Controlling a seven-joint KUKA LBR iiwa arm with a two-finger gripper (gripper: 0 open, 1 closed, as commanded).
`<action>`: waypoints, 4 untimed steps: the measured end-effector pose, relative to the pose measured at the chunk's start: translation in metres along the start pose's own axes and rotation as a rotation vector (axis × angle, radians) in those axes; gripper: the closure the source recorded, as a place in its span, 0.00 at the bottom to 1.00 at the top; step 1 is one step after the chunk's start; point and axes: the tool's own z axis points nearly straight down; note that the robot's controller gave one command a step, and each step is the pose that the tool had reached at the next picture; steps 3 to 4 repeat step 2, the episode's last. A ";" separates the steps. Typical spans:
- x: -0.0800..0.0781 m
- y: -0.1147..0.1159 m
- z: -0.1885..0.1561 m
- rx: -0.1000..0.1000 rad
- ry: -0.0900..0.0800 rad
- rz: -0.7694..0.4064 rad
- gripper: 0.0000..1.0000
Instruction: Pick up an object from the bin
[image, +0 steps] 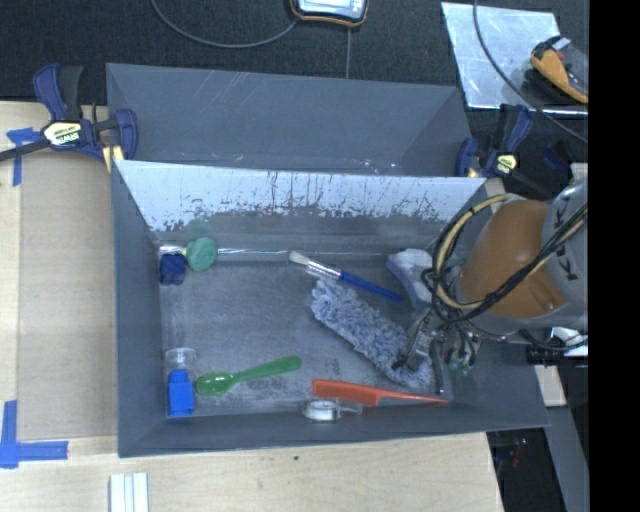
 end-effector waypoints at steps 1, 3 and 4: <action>0.000 0.000 0.000 0.000 0.000 0.000 1.00; -0.001 0.000 -0.011 0.000 -0.005 -0.002 1.00; -0.001 0.000 -0.011 0.000 -0.005 -0.002 1.00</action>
Offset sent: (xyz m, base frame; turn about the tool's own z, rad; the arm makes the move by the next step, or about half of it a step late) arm -0.0001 -0.0001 0.0146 0.0001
